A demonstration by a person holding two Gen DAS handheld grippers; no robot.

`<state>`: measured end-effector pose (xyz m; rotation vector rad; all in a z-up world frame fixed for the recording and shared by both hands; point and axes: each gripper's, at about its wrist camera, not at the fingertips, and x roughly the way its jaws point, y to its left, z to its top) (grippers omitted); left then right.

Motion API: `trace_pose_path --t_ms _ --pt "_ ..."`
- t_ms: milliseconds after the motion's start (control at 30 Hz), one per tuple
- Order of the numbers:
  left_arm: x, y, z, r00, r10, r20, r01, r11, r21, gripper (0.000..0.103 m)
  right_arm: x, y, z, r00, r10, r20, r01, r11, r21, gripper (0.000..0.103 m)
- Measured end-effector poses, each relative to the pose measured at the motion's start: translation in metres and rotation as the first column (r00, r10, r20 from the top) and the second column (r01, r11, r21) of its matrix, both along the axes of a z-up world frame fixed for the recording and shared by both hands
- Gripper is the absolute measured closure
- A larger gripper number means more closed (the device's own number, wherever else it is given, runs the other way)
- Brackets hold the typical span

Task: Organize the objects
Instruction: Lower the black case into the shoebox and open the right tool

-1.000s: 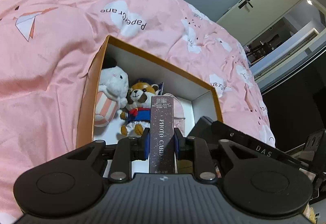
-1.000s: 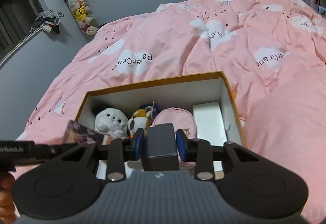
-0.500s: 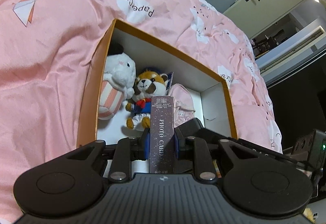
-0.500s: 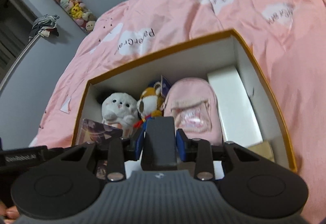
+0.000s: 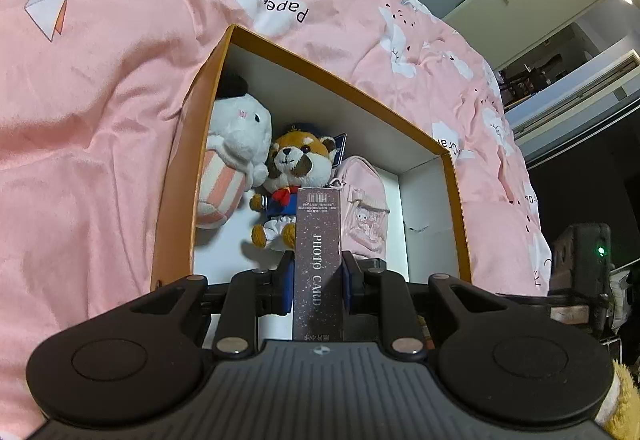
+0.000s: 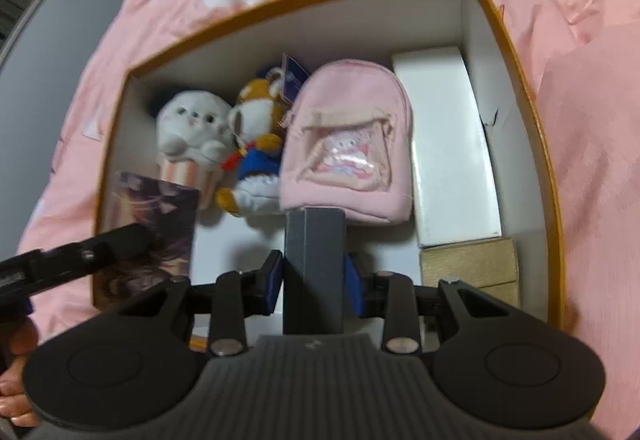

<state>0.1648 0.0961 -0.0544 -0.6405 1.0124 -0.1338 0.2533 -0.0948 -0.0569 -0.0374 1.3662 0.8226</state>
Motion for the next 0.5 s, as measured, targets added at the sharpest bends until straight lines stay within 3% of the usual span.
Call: trace_pose_path --t_ms 100,200,300,400,433,500 --pt "0.001 -0.001 -0.002 1.0 -0.007 -0.01 0.007 1.0 -0.003 0.078 0.001 0.004 -0.002 0.999 0.036 0.012 -0.035 0.999 -0.041 0.065" --pt "0.002 -0.001 -0.003 1.0 -0.009 -0.015 0.009 1.0 -0.002 0.078 -0.007 0.011 0.003 0.986 0.121 0.115 -0.107 0.987 -0.121 0.063" --pt "0.002 -0.001 -0.003 1.0 -0.01 -0.015 0.01 1.0 -0.002 0.078 -0.02 0.014 0.013 0.941 0.235 0.245 -0.186 0.961 -0.207 0.06" --pt "0.003 -0.002 -0.004 1.0 -0.012 -0.019 0.012 1.0 -0.003 0.078 -0.025 0.011 0.023 0.906 0.29 0.307 -0.225 0.947 -0.23 0.06" --pt "0.004 -0.003 -0.004 1.0 -0.014 -0.021 0.014 1.0 -0.003 0.078 -0.025 0.009 0.025 0.9 0.299 0.317 -0.234 0.945 -0.227 0.061" --pt "0.005 -0.004 -0.005 1.0 -0.016 -0.025 0.016 1.0 -0.001 0.078 -0.025 0.01 0.027 0.895 0.303 0.327 -0.242 0.946 -0.214 0.078"
